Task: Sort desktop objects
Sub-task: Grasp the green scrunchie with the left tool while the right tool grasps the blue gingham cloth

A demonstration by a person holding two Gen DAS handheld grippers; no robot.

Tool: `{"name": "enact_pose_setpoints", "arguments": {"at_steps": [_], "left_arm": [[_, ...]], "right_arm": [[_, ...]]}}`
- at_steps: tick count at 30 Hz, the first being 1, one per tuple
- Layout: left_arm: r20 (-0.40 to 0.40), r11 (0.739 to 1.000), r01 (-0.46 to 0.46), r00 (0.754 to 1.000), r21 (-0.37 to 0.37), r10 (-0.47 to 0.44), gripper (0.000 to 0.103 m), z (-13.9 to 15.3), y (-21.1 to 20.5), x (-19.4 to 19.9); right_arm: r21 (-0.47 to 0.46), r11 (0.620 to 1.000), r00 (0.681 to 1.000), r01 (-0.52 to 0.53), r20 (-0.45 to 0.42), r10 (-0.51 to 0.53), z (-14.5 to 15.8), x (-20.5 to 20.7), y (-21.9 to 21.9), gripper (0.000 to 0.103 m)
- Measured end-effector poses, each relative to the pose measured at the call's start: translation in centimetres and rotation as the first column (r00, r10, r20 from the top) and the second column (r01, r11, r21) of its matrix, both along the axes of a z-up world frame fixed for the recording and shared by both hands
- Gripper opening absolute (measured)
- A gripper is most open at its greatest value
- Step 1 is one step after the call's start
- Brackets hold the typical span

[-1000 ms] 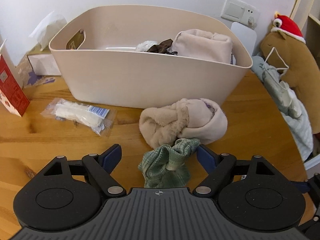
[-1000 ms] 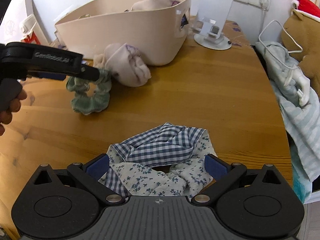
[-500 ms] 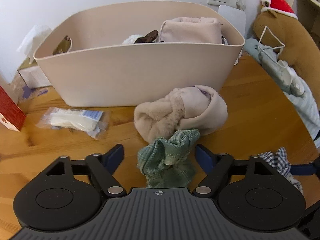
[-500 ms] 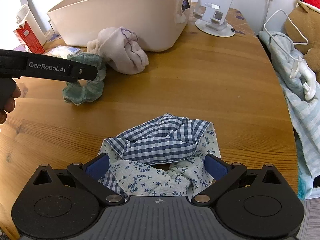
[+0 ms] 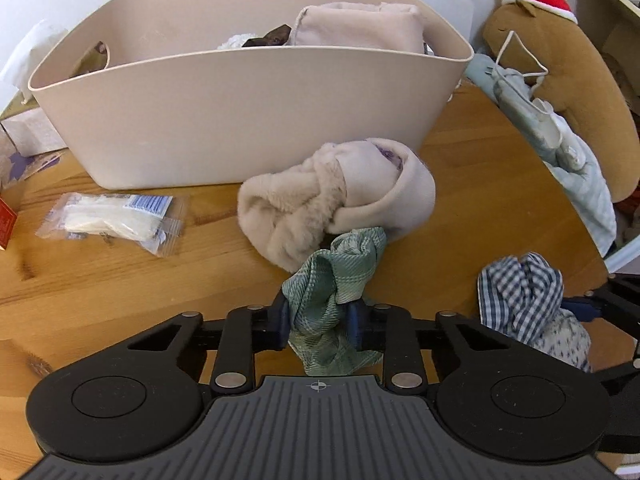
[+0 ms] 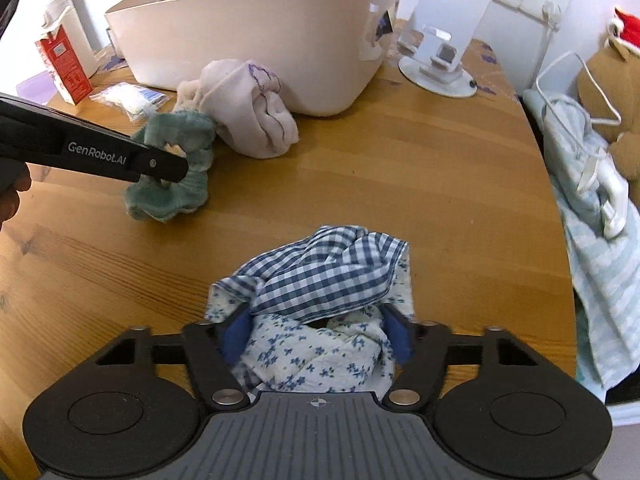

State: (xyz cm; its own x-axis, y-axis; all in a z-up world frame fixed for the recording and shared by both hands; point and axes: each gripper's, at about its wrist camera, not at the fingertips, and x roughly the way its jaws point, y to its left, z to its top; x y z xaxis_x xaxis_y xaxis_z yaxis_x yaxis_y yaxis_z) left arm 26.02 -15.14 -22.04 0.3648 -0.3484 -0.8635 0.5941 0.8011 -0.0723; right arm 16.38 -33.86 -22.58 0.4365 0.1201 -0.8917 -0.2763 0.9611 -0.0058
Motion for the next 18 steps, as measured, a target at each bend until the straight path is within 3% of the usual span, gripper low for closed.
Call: {"name": "enact_pose_setpoints", "arguments": {"at_steps": [7, 18], "left_arm": [[-0.040, 1.000, -0.027, 0.999, -0.005, 0.027, 0.017, 0.3, 0.7, 0.4], [-0.029, 0.998, -0.058, 0.998, -0.006, 0.058, 0.015, 0.8, 2.4, -0.3]], "right_arm": [[0.028, 0.999, 0.999, -0.036, -0.003, 0.037, 0.4, -0.3, 0.3, 0.034], [0.063, 0.998, 1.000, -0.028, 0.009, 0.027, 0.9, -1.0, 0.1, 0.031]]}}
